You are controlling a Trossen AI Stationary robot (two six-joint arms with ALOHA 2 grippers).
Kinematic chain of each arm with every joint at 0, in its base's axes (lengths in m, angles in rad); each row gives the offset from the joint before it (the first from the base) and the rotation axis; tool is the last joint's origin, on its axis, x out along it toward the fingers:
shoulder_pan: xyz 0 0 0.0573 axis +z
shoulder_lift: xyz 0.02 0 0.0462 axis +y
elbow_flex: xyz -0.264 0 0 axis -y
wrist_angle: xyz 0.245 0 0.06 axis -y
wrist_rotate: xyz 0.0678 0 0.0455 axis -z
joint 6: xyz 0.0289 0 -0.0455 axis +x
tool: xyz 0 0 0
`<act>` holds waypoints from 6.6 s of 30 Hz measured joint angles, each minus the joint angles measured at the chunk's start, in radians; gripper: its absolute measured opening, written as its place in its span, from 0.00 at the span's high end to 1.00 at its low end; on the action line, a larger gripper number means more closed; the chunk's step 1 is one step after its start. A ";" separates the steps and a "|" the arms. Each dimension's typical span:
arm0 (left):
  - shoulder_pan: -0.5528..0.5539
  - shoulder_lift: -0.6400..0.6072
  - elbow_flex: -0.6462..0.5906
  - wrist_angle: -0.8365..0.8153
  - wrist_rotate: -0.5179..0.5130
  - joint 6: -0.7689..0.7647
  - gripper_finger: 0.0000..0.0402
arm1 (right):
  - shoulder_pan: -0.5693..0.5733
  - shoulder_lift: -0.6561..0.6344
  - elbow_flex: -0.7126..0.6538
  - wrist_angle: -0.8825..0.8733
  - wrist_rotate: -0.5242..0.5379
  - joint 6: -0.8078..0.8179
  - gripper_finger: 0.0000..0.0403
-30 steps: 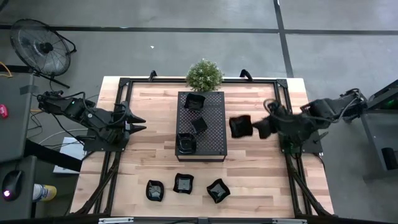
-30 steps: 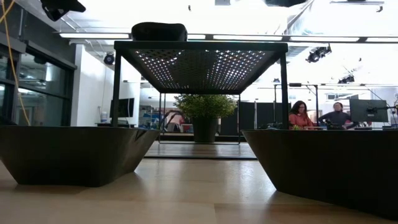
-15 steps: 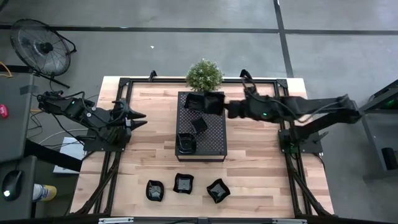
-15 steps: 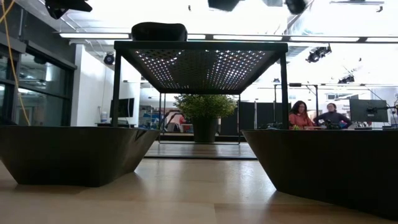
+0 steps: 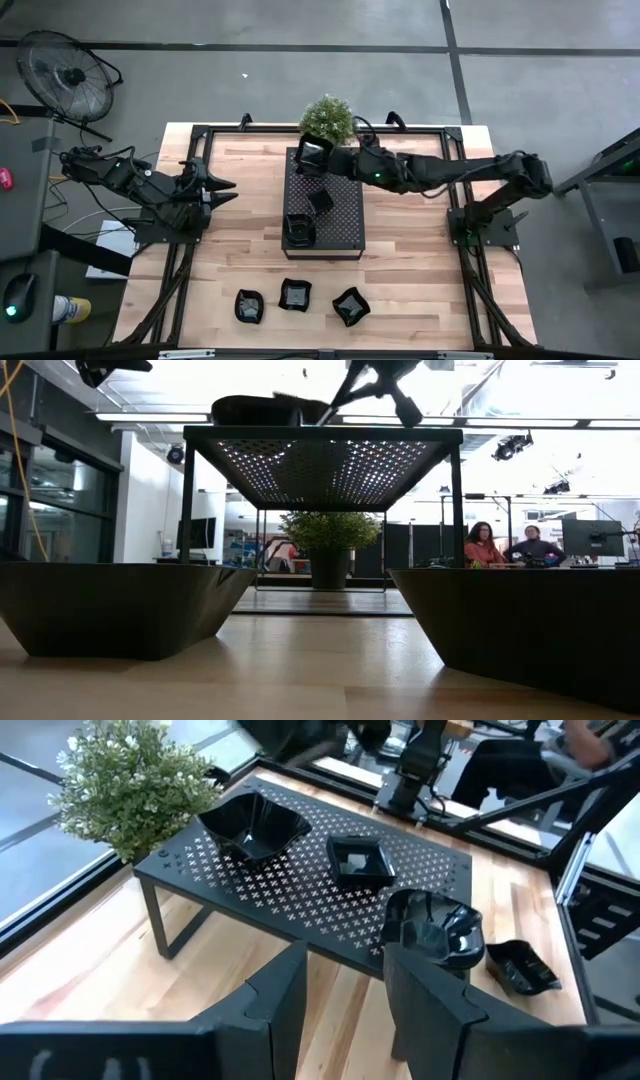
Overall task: Pick & Place Mini shaped plates
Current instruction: Stack the distorted square plate on top of the distorted square plates on the shelf
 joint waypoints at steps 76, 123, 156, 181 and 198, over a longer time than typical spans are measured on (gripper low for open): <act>0.000 0.000 0.000 -0.030 0.001 0.000 0.67 | -0.145 0.083 0.000 -0.053 -0.289 0.029 0.87; 0.000 0.000 0.000 -0.021 0.059 -0.054 0.67 | 0.290 -0.267 0.000 -0.355 -0.399 -0.211 0.93; 0.000 0.000 0.000 -0.030 0.118 -0.134 0.67 | 0.719 0.086 0.000 -0.437 -0.409 0.153 0.71; 0.000 0.000 0.000 -0.030 0.115 -0.132 0.67 | 0.679 0.386 -0.001 -0.413 -0.369 0.174 0.71; 0.000 0.000 0.000 -0.032 0.116 -0.132 0.67 | 0.710 0.405 -0.003 -0.415 -0.270 0.209 0.71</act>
